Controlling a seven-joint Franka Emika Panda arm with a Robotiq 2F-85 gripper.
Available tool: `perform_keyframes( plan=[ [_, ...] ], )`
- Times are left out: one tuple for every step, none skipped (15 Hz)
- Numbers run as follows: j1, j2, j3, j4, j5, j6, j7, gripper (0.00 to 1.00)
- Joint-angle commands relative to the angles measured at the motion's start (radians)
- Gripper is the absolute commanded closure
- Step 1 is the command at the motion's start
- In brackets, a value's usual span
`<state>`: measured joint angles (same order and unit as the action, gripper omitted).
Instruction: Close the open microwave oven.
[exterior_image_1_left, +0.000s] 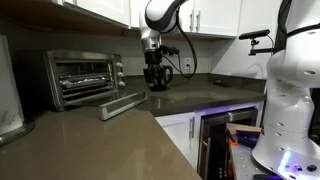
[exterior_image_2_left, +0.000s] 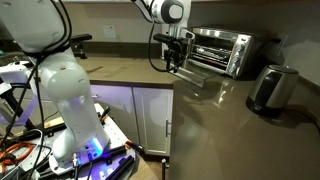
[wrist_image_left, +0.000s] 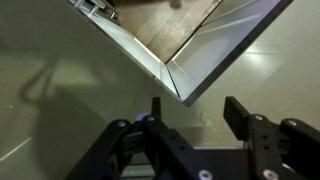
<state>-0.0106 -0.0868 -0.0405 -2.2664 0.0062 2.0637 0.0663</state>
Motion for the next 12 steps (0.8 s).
perform_keyframes(
  plan=[
    [-0.018, 0.022, 0.002, 0.005, -0.051, 0.055, 0.046, 0.64],
    [-0.021, 0.028, -0.002, 0.007, -0.061, 0.07, 0.049, 0.7],
    [-0.024, 0.041, -0.007, 0.015, -0.065, 0.082, 0.045, 0.77],
    [-0.029, 0.051, -0.01, 0.02, -0.074, 0.097, 0.041, 0.83],
    [-0.032, 0.065, -0.013, 0.029, -0.082, 0.109, 0.035, 0.9],
    [-0.034, 0.08, -0.016, 0.039, -0.092, 0.121, 0.033, 0.96],
    [-0.036, 0.098, -0.018, 0.052, -0.1, 0.133, 0.028, 0.99],
    [-0.036, 0.116, -0.018, 0.068, -0.116, 0.143, 0.028, 1.0],
    [-0.035, 0.132, -0.02, 0.084, -0.131, 0.153, 0.026, 1.0],
    [-0.036, 0.152, -0.022, 0.108, -0.139, 0.158, 0.016, 1.0],
    [-0.035, 0.168, -0.024, 0.126, -0.147, 0.163, 0.014, 1.0],
    [-0.035, 0.183, -0.026, 0.148, -0.152, 0.166, 0.009, 1.0]
  ],
)
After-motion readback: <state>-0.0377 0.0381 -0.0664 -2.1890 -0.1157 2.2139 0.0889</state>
